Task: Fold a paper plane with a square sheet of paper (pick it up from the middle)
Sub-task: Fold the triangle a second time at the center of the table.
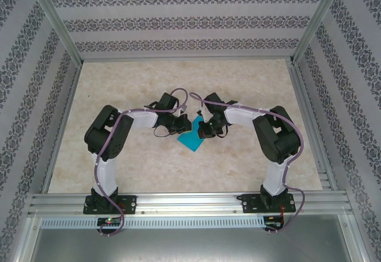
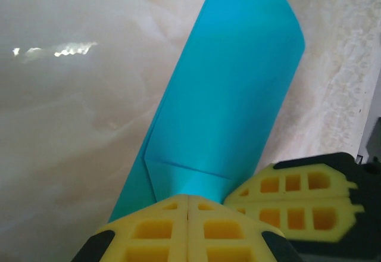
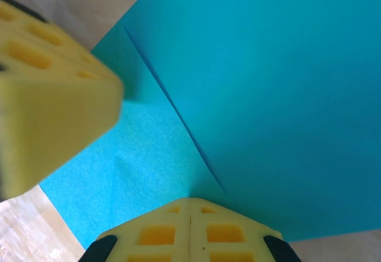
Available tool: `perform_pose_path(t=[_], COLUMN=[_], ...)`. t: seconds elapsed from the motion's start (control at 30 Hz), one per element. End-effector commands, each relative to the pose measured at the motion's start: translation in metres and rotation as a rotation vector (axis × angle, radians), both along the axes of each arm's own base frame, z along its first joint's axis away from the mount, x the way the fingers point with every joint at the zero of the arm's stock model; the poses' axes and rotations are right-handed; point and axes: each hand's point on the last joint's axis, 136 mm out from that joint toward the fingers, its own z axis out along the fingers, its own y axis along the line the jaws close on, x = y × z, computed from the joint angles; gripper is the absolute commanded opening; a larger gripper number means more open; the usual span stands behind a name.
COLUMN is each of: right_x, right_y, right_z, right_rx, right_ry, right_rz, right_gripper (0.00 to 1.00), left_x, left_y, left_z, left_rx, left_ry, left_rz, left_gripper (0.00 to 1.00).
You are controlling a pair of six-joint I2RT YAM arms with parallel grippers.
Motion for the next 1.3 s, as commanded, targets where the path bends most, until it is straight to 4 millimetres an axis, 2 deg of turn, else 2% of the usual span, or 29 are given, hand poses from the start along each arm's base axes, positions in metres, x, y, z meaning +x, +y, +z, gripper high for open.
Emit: perform_pose_path(t=[0.0, 0.2, 0.3, 0.53, 0.67, 0.83, 1.0, 1.1, 1.27], right_x=[-0.002, 0.0, 0.005, 0.017, 0.01, -0.01, -0.019, -0.018, -0.014], right_y=[-0.02, -0.017, -0.015, 0.004, 0.014, 0.035, 0.057, 0.058, 0.044], right_z=[-0.016, -0.013, -0.005, 0.044, 0.057, 0.048, 0.036, 0.029, 0.015], right_rx=[-0.086, -0.069, -0.05, 0.111, 0.164, 0.132, 0.128, 0.111, 0.051], right_ry=[0.026, 0.018, 0.005, -0.064, -0.084, -0.092, -0.092, -0.097, -0.11], right_rz=[-0.008, -0.017, -0.042, -0.158, -0.224, -0.258, -0.264, -0.266, -0.288], right_gripper=[0.0, 0.0, 0.0, 0.02, 0.03, 0.02, 0.02, 0.02, 0.01], left_x=[0.006, 0.006, 0.001, -0.022, -0.028, -0.029, -0.031, -0.031, -0.032], left_y=[-0.016, -0.015, -0.005, 0.018, 0.023, 0.024, 0.024, 0.024, 0.024], left_z=[0.005, -0.006, -0.021, -0.056, -0.065, -0.07, -0.072, -0.072, -0.073], left_rx=[-0.039, -0.002, 0.077, 0.236, 0.254, 0.258, 0.256, 0.256, 0.253], left_ry=[-0.009, 0.015, 0.048, 0.129, 0.149, 0.168, 0.176, 0.178, 0.184], left_rz=[-0.018, -0.003, 0.011, 0.025, 0.036, 0.046, 0.047, 0.047, 0.051], left_gripper=[0.08, 0.07, 0.06, 0.05, 0.05, 0.04, 0.04, 0.04, 0.04])
